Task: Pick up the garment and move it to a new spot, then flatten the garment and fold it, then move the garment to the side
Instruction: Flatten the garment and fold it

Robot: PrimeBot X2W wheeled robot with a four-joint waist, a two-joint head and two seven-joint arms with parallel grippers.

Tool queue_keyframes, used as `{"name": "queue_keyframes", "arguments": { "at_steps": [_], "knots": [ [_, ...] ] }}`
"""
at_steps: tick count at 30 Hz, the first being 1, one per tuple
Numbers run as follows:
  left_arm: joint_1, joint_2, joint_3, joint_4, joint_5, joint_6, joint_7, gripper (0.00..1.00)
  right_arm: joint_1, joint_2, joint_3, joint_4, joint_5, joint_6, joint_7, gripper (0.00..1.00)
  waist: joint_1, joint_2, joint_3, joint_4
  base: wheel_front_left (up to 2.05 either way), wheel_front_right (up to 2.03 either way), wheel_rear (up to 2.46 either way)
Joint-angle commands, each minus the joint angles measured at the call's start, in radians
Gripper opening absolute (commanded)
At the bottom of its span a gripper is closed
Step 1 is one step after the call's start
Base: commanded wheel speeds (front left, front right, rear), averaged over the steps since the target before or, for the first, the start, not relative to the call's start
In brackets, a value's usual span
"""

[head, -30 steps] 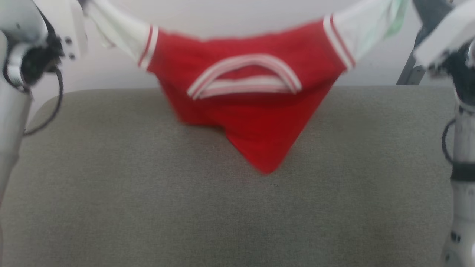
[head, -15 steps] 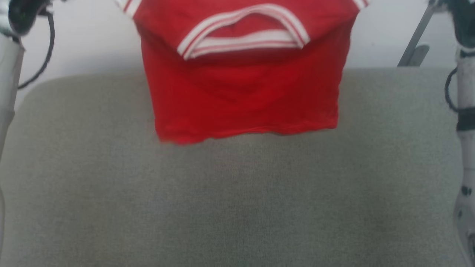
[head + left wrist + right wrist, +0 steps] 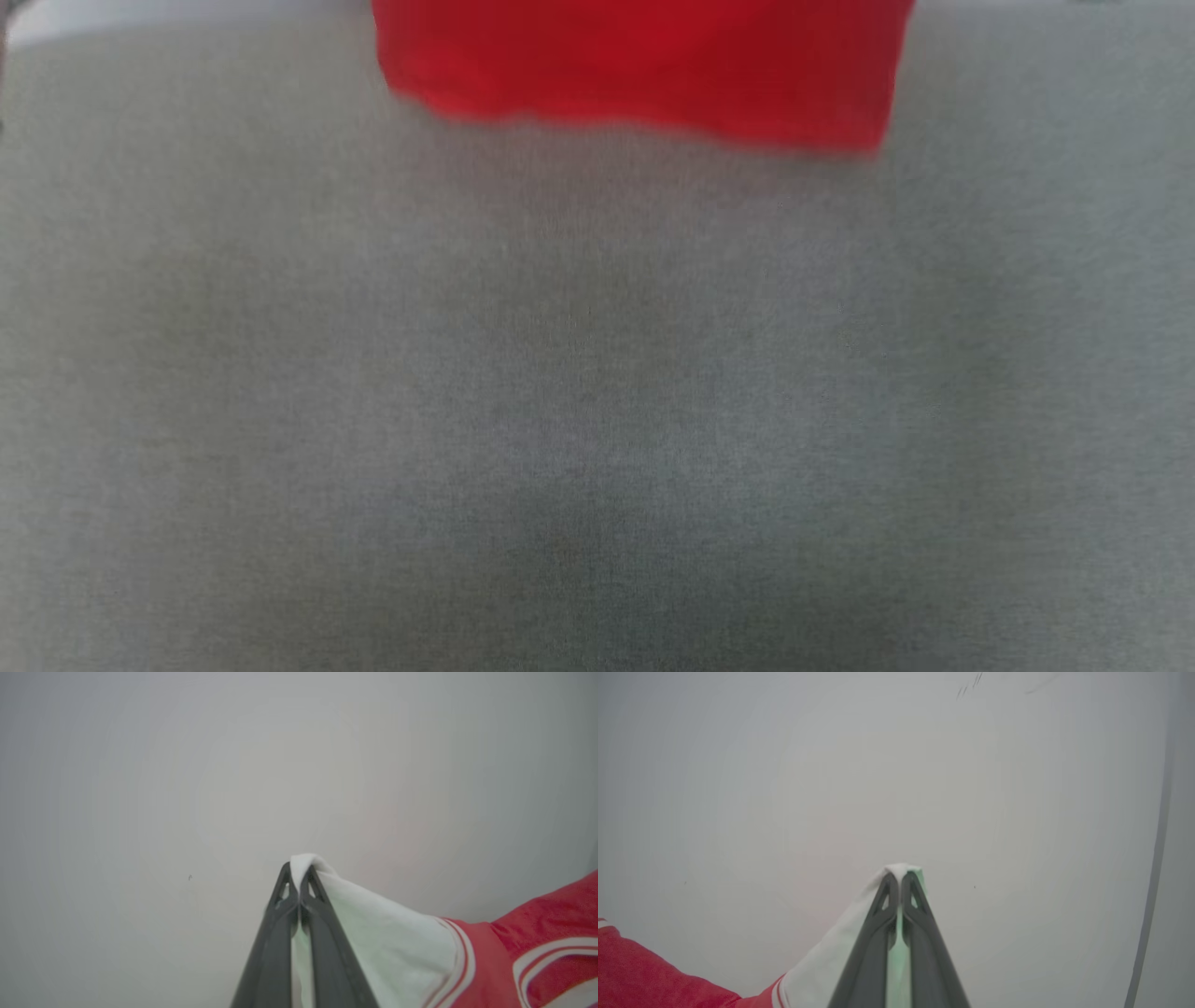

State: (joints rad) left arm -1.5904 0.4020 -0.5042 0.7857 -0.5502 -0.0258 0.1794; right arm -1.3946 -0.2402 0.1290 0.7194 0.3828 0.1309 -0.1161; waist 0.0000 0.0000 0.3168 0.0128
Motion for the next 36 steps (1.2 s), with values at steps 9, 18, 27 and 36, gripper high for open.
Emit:
{"name": "queue_keyframes", "arguments": {
  "at_steps": [9, 18, 27, 36],
  "knots": [
    [-0.089, -0.045, 0.001, 0.073, 0.048, 0.020, -0.263, 0.00, -0.083, -0.044, 0.047, 0.022, -0.177, -0.001, -0.149, 0.00, 0.0000, 0.0000, 0.144, 0.041, 0.00, 0.00, 0.00],
    [0.082, -0.092, -0.042, 0.235, 0.008, -0.050, -0.234, 0.00, 0.115, -0.065, 0.208, 0.149, -0.059, -0.001, -0.138, 0.00, 0.0000, 0.0000, 0.081, 0.074, 0.00, 0.00, 0.00],
    [0.329, -0.082, -0.079, 0.310, -0.064, -0.094, -0.067, 0.00, 0.372, -0.147, 0.366, 0.075, 0.307, -0.001, 0.091, 0.00, 0.0000, 0.0000, -0.054, 0.077, 0.00, 0.00, 0.00],
    [0.617, 0.006, -0.095, 0.181, -0.148, -0.102, 0.074, 0.00, 0.644, -0.308, 0.440, -0.172, 0.499, -0.001, 0.288, 0.00, 0.0000, 0.0000, -0.160, 0.067, 0.00, 0.00, 0.00]
  ]
}}
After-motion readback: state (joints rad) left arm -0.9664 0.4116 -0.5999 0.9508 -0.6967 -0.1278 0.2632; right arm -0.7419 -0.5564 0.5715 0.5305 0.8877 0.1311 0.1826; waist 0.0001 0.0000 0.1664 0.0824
